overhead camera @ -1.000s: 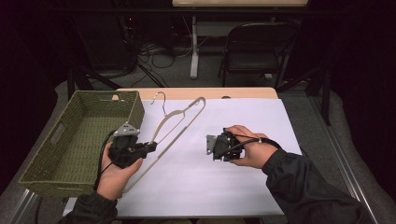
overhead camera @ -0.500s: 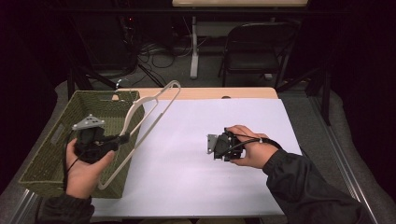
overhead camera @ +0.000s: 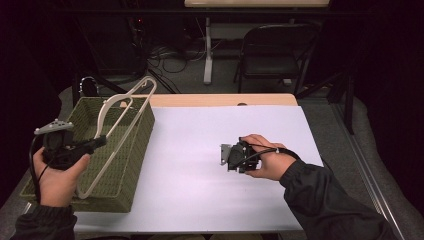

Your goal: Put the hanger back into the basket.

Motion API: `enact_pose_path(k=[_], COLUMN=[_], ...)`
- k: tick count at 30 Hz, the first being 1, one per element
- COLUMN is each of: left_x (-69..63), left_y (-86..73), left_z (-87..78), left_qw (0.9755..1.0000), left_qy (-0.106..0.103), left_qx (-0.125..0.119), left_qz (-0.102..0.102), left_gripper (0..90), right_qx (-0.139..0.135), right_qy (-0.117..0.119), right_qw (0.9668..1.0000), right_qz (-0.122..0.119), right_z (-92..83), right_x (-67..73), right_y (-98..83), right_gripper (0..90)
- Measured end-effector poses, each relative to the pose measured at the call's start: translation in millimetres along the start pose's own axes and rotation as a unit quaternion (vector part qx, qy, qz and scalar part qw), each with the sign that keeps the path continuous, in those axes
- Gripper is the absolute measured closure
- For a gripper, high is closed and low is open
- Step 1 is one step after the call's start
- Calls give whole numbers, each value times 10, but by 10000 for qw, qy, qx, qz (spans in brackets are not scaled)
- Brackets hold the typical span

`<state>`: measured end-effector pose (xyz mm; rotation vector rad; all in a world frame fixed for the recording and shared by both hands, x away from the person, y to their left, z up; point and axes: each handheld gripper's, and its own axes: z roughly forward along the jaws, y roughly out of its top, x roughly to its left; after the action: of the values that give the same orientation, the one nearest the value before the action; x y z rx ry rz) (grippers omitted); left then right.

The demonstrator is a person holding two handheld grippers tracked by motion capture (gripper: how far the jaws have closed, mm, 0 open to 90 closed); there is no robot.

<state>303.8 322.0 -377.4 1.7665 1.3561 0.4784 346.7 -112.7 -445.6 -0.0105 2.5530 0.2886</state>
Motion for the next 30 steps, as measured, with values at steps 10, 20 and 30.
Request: enact_pose_path(k=[10, 20, 30], left_x=[310, 606, 844], left_y=[-26, -50, -42], left_z=[-35, -78, -48], left_qw=[9992, 9997, 9967], left_qy=[377, 182, -33], left_qx=[28, 87, 322], left_qz=[-163, 114, 738], left_gripper=[869, 869, 869], right_qx=[4, 26, 37], right_qy=[-5, 9, 26], right_qw=[10000, 10000, 10000], right_qz=[-22, -24, -7], right_z=[8, 24, 44], right_x=[-6, -2, 2], right_y=[-7, 7, 7], right_gripper=[493, 493, 491])
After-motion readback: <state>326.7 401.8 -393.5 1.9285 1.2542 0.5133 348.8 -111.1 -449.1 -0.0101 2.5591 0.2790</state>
